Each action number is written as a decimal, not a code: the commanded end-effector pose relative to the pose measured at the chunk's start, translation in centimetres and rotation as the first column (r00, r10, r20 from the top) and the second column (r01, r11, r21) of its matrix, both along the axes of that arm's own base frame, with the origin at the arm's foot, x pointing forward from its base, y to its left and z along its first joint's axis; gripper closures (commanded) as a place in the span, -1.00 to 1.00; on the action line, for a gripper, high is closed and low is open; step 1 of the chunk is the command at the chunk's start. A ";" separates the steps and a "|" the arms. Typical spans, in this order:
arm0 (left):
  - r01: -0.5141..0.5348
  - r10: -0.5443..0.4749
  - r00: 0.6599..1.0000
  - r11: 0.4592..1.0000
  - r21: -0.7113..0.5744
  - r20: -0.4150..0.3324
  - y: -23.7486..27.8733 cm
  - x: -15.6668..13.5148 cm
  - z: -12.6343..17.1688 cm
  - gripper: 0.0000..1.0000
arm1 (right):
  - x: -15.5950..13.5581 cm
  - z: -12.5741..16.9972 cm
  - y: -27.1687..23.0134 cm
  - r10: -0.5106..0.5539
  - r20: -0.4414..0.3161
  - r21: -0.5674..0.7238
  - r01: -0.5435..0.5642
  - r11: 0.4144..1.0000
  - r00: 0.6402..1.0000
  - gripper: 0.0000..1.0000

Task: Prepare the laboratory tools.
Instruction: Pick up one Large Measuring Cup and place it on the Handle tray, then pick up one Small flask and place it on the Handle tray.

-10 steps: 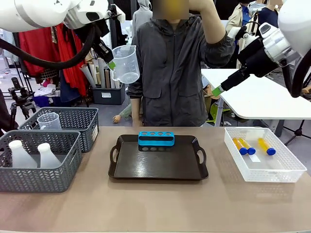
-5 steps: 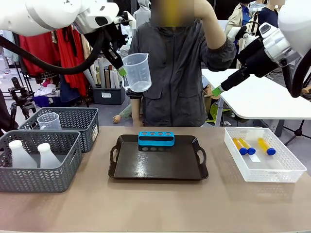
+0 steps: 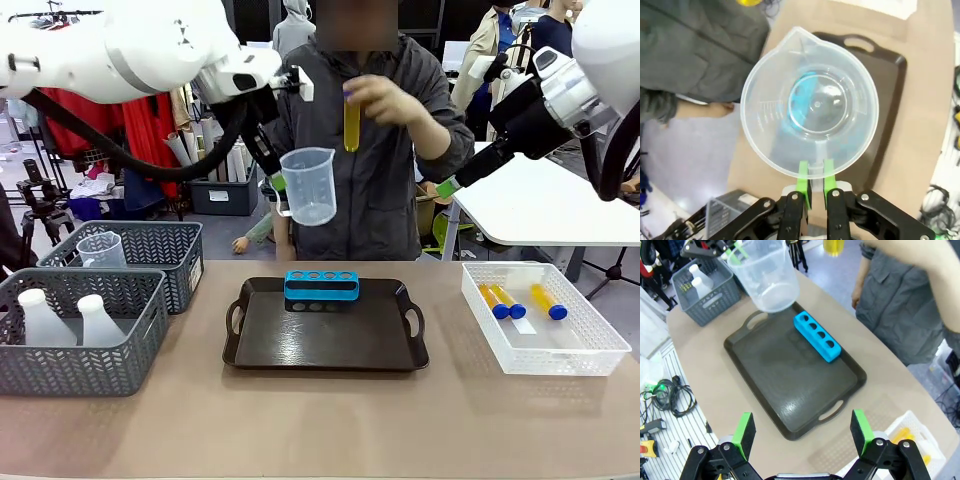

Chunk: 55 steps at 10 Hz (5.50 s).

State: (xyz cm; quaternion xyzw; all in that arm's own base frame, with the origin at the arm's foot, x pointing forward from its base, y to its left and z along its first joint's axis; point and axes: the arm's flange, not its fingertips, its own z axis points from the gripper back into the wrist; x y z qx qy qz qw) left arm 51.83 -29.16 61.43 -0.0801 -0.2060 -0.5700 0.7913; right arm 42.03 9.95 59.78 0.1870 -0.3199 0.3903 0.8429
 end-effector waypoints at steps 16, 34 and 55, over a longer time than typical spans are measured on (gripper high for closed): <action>0.031 -0.027 0.978 0.999 0.013 -0.207 -0.5 -0.3 -5.7 1.00 | 0.0 0.0 -0.1 0.010 0.004 -0.001 -0.010 1.000 1.000 -1.00; 0.351 -0.345 0.936 0.926 0.138 -0.067 -11.3 0.6 -22.9 0.85 | 0.0 0.0 -0.1 0.010 0.004 -0.001 -0.010 1.000 1.000 -1.00; -0.205 0.194 0.978 0.963 0.175 0.082 1.2 -3.3 -2.9 -1.00 | 0.0 0.0 -0.1 0.010 0.004 -0.001 -0.010 1.000 1.000 -1.00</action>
